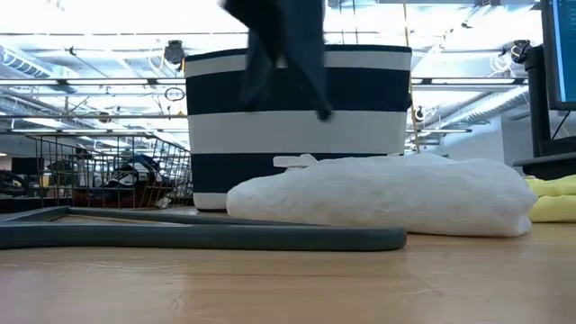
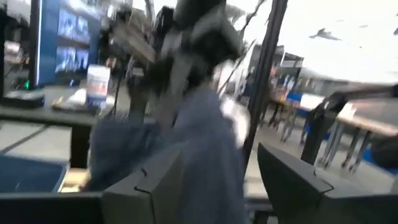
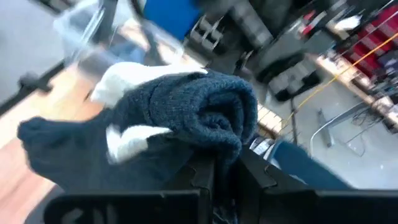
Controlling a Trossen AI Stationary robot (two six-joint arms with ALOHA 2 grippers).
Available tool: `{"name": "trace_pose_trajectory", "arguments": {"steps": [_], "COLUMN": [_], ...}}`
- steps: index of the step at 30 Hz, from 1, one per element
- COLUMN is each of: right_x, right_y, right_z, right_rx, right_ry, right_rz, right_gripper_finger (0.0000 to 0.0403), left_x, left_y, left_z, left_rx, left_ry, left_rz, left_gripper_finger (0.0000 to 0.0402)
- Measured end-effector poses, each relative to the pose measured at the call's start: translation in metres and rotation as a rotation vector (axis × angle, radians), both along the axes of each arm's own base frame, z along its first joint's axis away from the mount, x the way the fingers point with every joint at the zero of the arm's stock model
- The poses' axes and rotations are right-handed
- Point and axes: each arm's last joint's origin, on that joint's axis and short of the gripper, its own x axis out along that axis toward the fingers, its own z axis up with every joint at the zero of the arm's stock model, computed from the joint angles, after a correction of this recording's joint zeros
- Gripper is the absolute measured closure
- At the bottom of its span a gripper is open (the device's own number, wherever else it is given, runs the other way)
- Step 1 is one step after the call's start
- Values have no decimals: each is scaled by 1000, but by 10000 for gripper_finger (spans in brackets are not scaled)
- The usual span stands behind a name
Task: Pick & Place Cloths
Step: Put the dark blue shorts into the brown wire basket
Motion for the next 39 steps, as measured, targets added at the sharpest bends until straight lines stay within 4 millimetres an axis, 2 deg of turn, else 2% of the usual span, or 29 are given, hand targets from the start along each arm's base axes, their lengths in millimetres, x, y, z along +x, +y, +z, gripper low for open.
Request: {"name": "trace_pose_trajectory", "arguments": {"steps": [5,16,27,39], "right_x": [2,5,13,39], "right_y": [1,2,5,11], "right_z": [8,17,21,5], "right_rx": [23,38,-44,-121], "right_ry": [-80,-183,-264,-252], "right_rz": [9,-19,-7,-11], "right_gripper_finger": [382,382,382,382], "left_x": [13,29,36,51], "left_y": [-2,-12,-20,-30], "left_z": [2,4,5,-1], "left_rx": [14,-16,-93,-130], "left_ry": [92,110,63,-18], "left_rz": [61,25,-135,-372], "left_gripper_finger": [173,169,169,169]}}
